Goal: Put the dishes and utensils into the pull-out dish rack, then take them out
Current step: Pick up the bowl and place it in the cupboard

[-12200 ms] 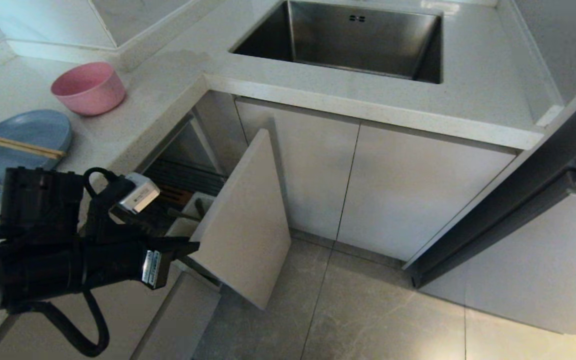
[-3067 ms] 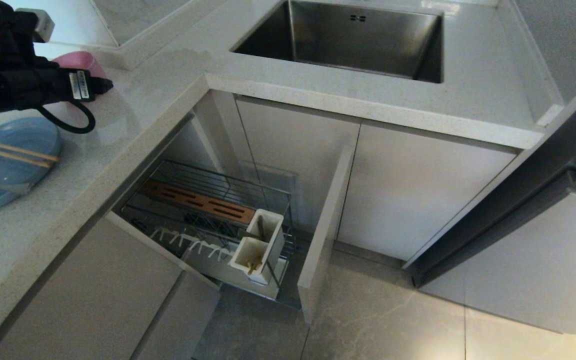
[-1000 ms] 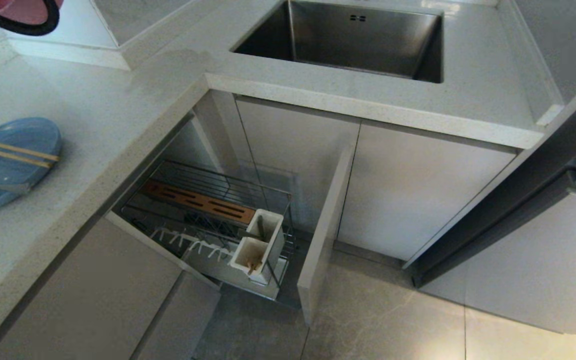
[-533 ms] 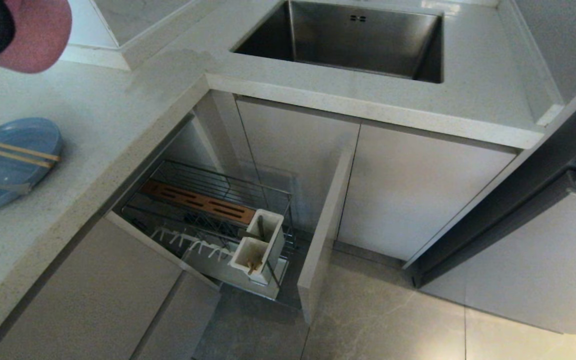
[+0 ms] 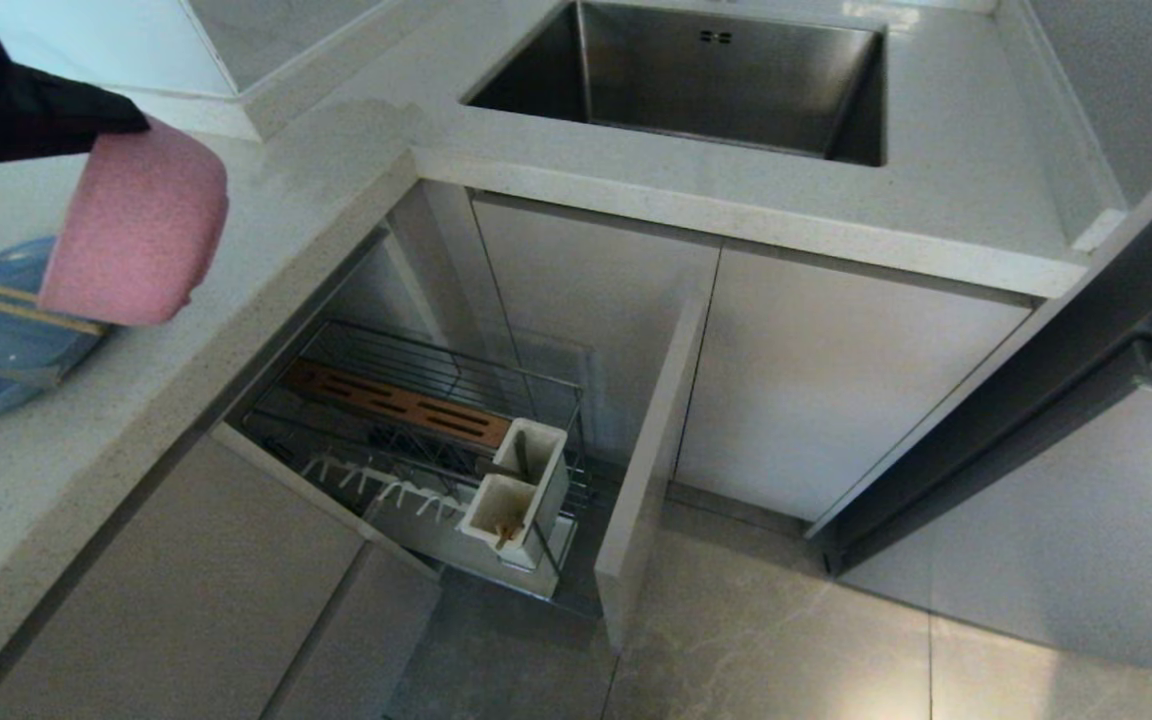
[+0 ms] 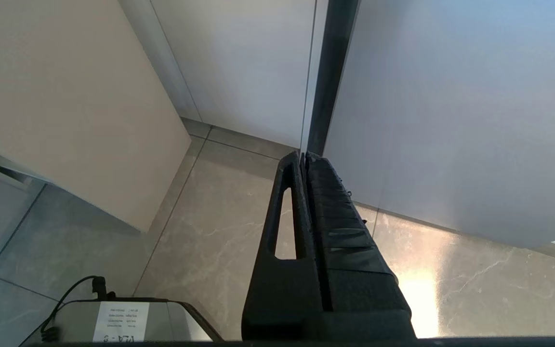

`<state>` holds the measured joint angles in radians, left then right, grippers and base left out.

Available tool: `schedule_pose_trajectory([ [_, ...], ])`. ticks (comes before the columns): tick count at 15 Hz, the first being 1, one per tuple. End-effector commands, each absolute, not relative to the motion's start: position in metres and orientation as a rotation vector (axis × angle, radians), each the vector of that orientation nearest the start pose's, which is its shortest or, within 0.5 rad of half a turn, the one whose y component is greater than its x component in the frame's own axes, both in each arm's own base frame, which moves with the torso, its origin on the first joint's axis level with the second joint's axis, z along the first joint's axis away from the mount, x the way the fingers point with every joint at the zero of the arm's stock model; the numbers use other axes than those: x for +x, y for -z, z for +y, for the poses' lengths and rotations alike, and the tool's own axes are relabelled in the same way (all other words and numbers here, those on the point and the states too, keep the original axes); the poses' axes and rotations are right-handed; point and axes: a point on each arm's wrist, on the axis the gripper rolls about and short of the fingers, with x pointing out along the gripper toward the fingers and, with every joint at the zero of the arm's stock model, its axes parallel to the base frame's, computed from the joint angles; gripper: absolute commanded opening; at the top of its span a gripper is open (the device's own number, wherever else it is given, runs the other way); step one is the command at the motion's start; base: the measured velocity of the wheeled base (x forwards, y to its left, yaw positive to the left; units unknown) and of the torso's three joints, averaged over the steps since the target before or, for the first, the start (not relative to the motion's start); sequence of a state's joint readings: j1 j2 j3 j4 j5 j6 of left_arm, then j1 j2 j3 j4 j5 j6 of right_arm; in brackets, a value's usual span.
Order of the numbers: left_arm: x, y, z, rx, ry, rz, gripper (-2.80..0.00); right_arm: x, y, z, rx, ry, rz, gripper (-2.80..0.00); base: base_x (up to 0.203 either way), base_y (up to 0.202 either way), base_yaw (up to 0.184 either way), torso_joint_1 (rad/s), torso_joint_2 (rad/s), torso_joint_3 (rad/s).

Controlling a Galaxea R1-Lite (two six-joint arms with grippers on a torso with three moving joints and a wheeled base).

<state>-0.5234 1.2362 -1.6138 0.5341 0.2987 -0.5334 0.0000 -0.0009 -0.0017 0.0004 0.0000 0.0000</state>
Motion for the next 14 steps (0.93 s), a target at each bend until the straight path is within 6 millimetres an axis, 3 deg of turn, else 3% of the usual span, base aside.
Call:
schedule_pose_trajectory([
  [1, 0.119, -0.402, -0.063, -0.514, 0.208, 0.218, -2.80, -0.023, -0.076, 0.000, 0.000, 0.000, -0.001, -2.80, 0.000, 0.000, 0.000, 0.000, 0.00, 0.000],
  [6, 0.132, -0.370, -0.073, -0.516, 0.290, 0.393, -2.80, -0.023, -0.076, 0.000, 0.000, 0.000, -0.001, -2.80, 0.000, 0.000, 0.000, 0.000, 0.00, 0.000],
  [14, 0.189, -0.341, -0.102, -0.525, 0.162, 0.487, -2.80, -0.023, -0.076, 0.000, 0.000, 0.000, -0.002, -2.80, 0.000, 0.000, 0.000, 0.000, 0.00, 0.000],
])
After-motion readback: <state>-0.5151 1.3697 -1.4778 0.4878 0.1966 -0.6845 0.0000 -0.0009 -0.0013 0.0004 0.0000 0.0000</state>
